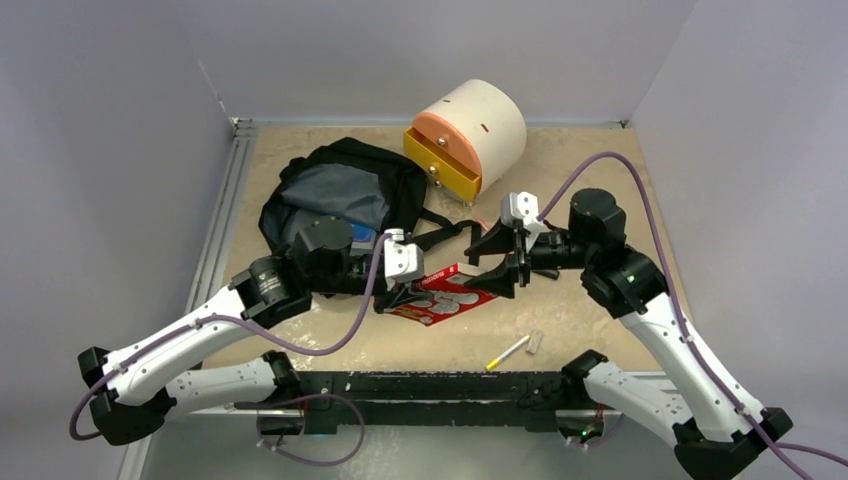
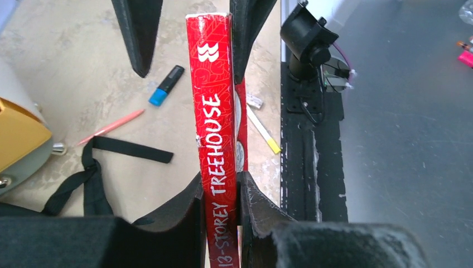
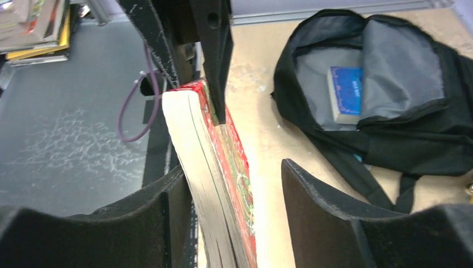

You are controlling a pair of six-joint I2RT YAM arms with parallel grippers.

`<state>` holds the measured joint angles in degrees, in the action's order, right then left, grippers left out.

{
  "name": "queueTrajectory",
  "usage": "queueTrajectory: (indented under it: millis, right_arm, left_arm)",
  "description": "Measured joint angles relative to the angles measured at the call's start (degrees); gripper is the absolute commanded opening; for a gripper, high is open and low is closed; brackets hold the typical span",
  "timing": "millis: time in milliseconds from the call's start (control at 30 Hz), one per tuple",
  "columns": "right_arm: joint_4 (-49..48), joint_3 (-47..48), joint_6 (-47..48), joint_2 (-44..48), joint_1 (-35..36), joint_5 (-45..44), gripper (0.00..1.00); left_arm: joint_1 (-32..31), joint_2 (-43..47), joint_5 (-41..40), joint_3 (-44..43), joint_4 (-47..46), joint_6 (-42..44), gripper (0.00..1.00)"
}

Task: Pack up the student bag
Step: Pick up the book from the center of the board.

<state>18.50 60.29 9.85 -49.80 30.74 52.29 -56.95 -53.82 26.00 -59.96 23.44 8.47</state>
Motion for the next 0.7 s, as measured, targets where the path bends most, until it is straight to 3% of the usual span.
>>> queueTrajectory:
  millis: [100, 567, 700]
  right_arm:
    - [2.4, 0.7, 0.6, -0.9, 0.1, 1.8, 0.5]
    - [4.8, 0.9, 1.1, -2.3, 0.0, 5.8, 0.48]
    - [4.8, 0.9, 1.1, -2.3, 0.0, 5.7, 0.31]
  left_arm:
    - [0.4, -1.8, 2.3, -1.7, 2.0, 0.5, 0.0]
    - [0.6, -4.3, 3.3, -4.8, 4.4, 1.8, 0.0]
    - [1.1, -4.9, 3.4, -5.8, 4.5, 1.9, 0.0]
